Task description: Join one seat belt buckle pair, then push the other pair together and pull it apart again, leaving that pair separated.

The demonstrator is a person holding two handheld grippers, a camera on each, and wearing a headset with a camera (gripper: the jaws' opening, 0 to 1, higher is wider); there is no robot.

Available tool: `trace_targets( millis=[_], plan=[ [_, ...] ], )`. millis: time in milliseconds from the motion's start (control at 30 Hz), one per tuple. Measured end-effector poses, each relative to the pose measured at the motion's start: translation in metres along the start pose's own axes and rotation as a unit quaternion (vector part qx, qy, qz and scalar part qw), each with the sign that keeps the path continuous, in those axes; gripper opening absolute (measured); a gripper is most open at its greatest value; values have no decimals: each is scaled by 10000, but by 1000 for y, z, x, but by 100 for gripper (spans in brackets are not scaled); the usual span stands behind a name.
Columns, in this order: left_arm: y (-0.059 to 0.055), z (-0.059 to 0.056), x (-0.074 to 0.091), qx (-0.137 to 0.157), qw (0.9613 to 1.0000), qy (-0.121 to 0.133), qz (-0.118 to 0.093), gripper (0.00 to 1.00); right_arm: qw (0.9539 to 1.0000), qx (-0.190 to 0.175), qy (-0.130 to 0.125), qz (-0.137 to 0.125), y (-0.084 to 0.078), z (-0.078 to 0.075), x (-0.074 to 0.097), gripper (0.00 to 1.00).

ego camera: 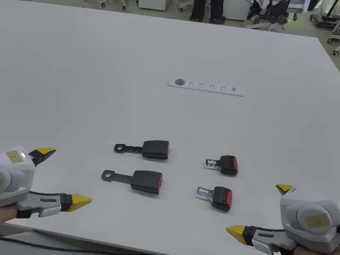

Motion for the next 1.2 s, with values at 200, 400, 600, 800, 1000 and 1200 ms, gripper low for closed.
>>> trace_targets(
  millis=[200, 400, 600, 800, 1000, 1200],
  plan=[
    [0, -2, -1, -50, 10000, -33, 35, 95, 10000, 31, -15, 21, 2, 0, 1, 94],
    [3, -5, 1, -53, 10000, -8, 31, 95, 9999, 75, -18, 93, -1, 1, 0, 94],
    [2, -3, 1, -54, 10000, 2, 31, 95, 9999, 95, -6, 115, -1, 0, 0, 93],
    [1, -1, 0, -43, 10000, 3, 34, 95, 9999, 82, -33, 121, 1, 0, -3, 93],
    [-2, 2, 0, -46, 10000, -3, 54, 94, 9999, 51, -2, 155, -2, 5, -6, 93],
    [-3, 5, 0, -41, 10000, 62, 30, 96, 9999, 45, -20, 148, 1, 4, -5, 92]
  ],
)
Point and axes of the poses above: the centre of the closed fingertips' face, and the gripper's own axes: x roughly backward along the fingers, z roughly to its left, y roughly out of its top, the point moved 9 cm from there along x, roughly backward along the fingers, and after that the axes turned 11 degrees about x, right-handed, at the moved point
